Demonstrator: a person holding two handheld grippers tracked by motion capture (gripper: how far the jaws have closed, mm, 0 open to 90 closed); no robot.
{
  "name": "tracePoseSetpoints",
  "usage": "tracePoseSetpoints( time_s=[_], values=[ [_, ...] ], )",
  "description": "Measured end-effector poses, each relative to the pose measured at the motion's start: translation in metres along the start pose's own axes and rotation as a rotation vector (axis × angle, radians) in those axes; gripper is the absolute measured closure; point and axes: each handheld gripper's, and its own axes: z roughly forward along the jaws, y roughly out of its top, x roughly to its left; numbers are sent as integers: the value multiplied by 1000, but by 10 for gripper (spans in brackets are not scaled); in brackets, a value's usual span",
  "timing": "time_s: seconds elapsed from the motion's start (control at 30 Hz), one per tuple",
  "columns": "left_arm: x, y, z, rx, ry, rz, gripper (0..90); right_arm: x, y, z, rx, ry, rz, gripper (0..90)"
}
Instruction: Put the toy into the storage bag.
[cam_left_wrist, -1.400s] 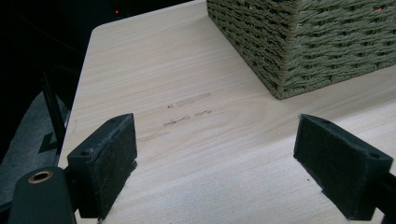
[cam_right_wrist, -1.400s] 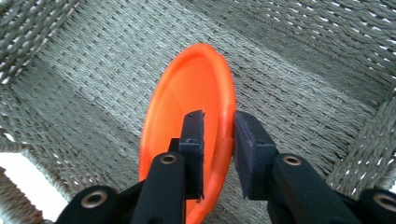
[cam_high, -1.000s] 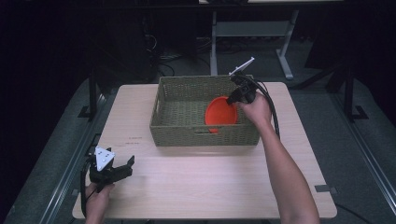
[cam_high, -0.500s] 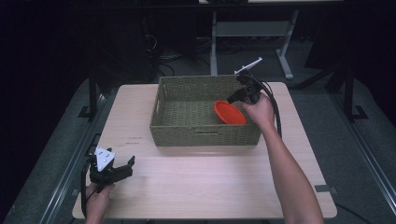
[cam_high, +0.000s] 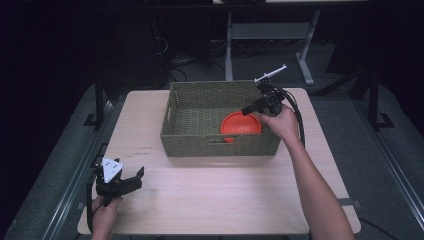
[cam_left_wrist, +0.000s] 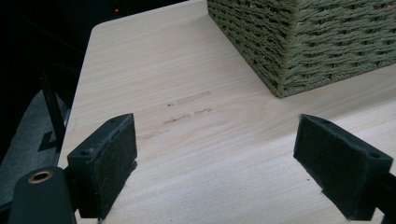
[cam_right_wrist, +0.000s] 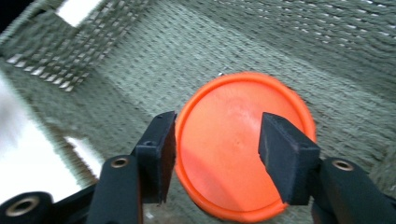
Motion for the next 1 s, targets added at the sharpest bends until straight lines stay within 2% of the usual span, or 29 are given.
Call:
tracePoseSetpoints(
  time_s=[0.17, 0.43, 1.0],
  values=[
    [1, 0, 0, 3, 4, -2, 129, 4, -1, -8, -18, 19, -11, 386],
    [1, 0, 0, 2, 2, 2, 128, 11, -5, -20, -34, 23, -27, 352],
    [0, -1, 0, 4, 6, -1, 128, 14, -24, -46, -85, 64, -38, 299]
  ],
)
